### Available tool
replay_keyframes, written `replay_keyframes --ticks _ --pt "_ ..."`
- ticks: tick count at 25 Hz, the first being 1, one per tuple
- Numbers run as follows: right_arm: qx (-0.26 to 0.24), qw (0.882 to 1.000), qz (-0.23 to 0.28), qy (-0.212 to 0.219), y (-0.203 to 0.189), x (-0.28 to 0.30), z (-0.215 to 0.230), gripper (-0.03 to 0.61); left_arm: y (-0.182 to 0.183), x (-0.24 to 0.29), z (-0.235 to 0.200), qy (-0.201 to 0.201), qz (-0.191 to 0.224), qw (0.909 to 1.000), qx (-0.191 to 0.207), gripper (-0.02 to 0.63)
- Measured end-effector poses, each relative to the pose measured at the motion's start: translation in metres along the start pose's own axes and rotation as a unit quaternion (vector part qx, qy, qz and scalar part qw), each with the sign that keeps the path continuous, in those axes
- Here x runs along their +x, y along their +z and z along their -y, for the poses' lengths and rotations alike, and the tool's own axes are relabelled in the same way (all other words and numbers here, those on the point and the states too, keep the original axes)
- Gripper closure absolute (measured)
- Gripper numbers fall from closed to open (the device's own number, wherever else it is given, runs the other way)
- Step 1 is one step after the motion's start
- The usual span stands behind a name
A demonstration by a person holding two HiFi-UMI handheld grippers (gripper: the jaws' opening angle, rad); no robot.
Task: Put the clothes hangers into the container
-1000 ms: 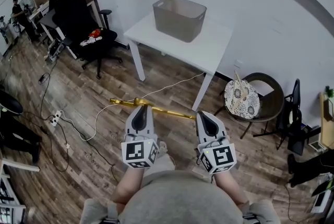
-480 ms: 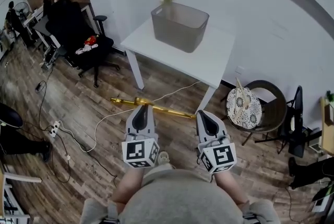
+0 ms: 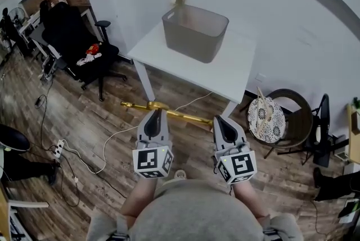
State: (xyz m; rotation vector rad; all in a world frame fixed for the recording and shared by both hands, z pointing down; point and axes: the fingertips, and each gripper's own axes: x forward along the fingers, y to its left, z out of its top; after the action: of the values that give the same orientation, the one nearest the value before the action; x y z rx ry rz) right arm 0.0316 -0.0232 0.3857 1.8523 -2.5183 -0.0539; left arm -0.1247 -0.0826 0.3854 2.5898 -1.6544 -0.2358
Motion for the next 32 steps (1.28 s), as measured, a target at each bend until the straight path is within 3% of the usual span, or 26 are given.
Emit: replay_keyframes --ticks 17,32 --pt "-0.005 1.000 -0.007 -0.025 -0.007 0.082 0.022 0.577 -0.007 0.093 -0.040 -0.028 -0.004 0.9996 -0.006 0.588" --pt "-0.008 0.999 -0.028 -0.023 -0.019 0.124 0.039 0.577 0.019 0.182 -0.047 -0.046 0.010 0.9989 -0.004 0.586"
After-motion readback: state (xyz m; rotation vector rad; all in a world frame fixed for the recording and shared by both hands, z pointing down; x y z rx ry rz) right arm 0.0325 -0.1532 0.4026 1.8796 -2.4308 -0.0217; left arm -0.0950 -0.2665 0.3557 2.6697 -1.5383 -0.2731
